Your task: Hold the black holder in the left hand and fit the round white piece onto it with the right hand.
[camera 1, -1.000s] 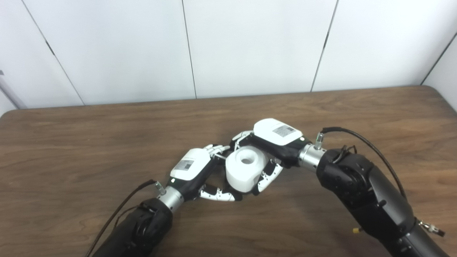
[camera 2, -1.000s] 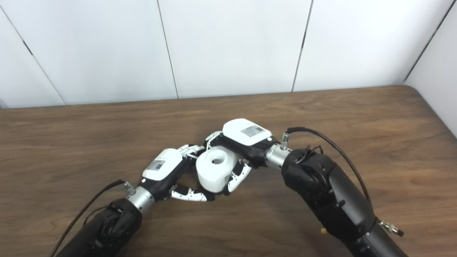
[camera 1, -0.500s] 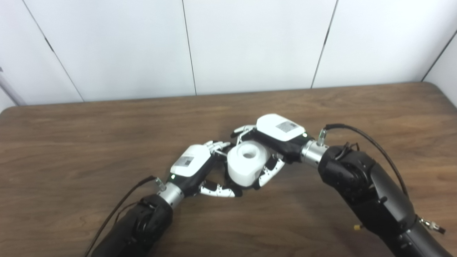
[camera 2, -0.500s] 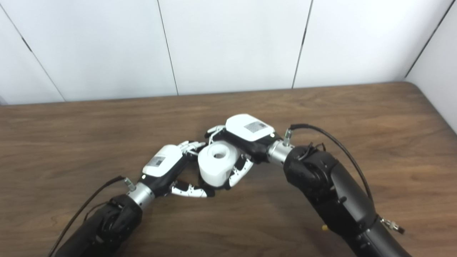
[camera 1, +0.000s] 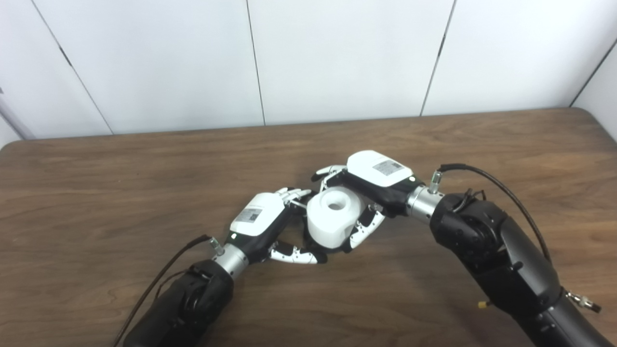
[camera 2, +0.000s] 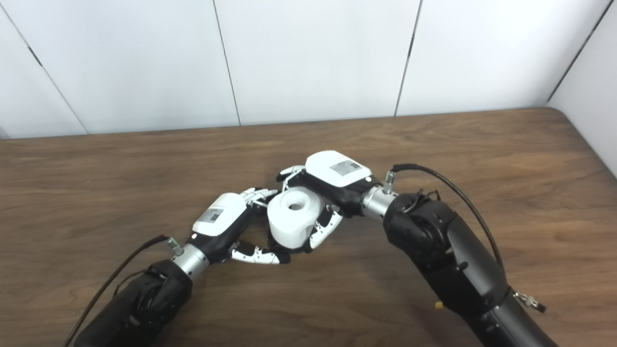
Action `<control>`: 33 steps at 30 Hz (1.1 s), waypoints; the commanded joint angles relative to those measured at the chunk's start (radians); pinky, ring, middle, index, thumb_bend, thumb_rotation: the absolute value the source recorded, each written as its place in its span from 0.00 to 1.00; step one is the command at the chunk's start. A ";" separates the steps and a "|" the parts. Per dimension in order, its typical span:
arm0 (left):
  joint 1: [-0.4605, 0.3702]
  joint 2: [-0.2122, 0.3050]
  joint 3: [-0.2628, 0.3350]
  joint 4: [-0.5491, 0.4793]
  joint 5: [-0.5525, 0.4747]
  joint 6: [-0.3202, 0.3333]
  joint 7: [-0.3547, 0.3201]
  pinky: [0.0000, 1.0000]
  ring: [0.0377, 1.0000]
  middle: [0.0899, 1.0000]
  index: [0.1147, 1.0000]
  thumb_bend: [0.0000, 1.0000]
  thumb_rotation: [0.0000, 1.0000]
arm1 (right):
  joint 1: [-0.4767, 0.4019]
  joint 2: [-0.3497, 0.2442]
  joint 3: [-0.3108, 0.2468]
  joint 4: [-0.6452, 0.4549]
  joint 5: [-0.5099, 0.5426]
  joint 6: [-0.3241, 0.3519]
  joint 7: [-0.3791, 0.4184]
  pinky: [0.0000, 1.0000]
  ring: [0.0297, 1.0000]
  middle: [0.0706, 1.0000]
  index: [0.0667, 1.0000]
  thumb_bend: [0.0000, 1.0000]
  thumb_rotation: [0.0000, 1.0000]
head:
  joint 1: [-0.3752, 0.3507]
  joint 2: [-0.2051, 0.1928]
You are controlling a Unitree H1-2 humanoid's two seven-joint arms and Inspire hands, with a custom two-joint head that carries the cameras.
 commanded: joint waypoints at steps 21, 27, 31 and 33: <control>0.051 0.018 -0.053 0.048 0.052 0.027 -0.117 0.92 0.89 0.88 0.42 0.52 0.05 | -0.029 -0.007 -0.015 0.009 0.033 -0.046 -0.015 0.66 0.90 1.00 1.00 1.00 0.28 | 0.003 0.008; 0.050 0.018 -0.053 0.047 0.057 0.029 -0.115 0.93 0.89 0.88 0.42 0.52 0.06 | -0.031 -0.011 -0.010 -0.001 0.026 -0.039 0.001 0.65 0.90 1.00 1.00 1.00 0.29 | 0.003 0.009; 0.051 0.019 -0.053 0.046 0.058 0.028 -0.113 0.93 0.89 0.88 0.42 0.52 0.06 | -0.033 -0.010 -0.015 -0.001 0.044 -0.044 0.001 0.67 0.91 1.00 1.00 1.00 0.29 | 0.003 0.009; 0.051 0.019 -0.052 0.046 0.058 0.027 -0.111 0.92 0.89 0.88 0.42 0.52 0.05 | -0.036 -0.010 -0.020 -0.004 0.058 -0.043 0.003 0.69 0.92 1.00 1.00 1.00 0.29 | 0.003 0.009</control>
